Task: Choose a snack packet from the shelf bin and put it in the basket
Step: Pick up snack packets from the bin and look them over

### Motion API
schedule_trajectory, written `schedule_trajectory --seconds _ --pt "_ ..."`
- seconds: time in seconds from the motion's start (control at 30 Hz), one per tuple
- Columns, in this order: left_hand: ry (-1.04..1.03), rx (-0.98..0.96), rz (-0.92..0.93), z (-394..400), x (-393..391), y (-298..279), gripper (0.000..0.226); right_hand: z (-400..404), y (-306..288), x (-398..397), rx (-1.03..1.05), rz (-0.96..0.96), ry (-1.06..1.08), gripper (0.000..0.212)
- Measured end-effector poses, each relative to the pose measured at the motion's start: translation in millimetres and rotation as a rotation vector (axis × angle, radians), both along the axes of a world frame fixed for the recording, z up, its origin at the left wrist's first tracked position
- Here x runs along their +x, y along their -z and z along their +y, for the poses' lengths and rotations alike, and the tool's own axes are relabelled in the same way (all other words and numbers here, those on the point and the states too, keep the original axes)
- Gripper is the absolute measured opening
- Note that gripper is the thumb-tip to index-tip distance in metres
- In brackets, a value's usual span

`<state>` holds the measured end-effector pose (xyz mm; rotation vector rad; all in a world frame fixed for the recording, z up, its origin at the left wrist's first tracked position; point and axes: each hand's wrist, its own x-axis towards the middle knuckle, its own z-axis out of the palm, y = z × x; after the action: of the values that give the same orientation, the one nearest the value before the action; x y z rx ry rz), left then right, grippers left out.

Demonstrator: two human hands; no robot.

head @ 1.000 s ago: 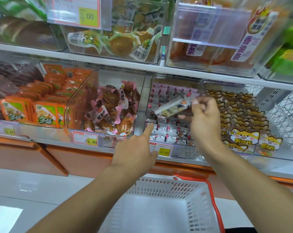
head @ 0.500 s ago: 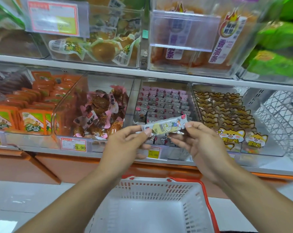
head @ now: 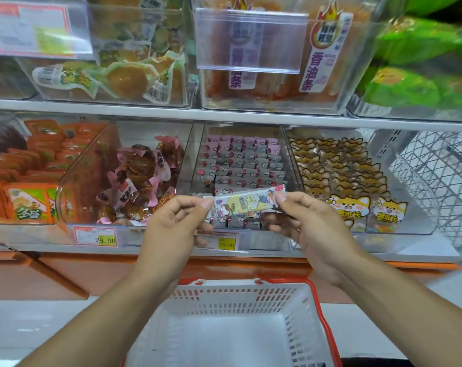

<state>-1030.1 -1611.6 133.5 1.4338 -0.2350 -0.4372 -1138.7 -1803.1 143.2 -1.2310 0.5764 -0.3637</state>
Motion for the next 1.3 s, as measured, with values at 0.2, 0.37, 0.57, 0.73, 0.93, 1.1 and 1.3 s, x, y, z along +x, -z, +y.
schedule_trajectory --seconds 0.2,0.37,0.57,0.73,0.93,1.1,1.3 --pt "-0.078 0.021 -0.03 -1.6 2.9 4.6 0.009 1.4 0.2 0.2 -0.01 -0.008 -0.007 0.029" --pt "-0.11 0.036 -0.01 0.6 7.0 7.6 0.006 -1.9 -0.6 -1.0 -0.031 -0.055 -0.15 0.021" --pt "-0.108 0.054 -0.002 3.6 7.1 8.8 0.012 5.9 -2.7 -6.0 -0.248 -0.034 -0.276 0.061" --pt "-0.05 0.055 0.003 2.6 3.1 5.5 0.005 11.0 -4.9 -6.7 -0.373 -0.022 -0.25 0.038" --pt "0.074 0.051 -0.125 4.3 -5.5 -2.9 0.031 10.5 -4.3 -4.6 -0.231 -0.007 -0.226 0.028" --pt "0.165 0.04 -0.219 0.8 -13.5 -4.7 0.044 10.3 -3.3 -1.5 -0.079 0.076 -0.255 0.043" --pt "0.144 0.043 -0.105 -0.4 -10.8 -3.8 0.038 8.5 -5.9 -1.0 -0.047 0.08 -0.265 0.064"
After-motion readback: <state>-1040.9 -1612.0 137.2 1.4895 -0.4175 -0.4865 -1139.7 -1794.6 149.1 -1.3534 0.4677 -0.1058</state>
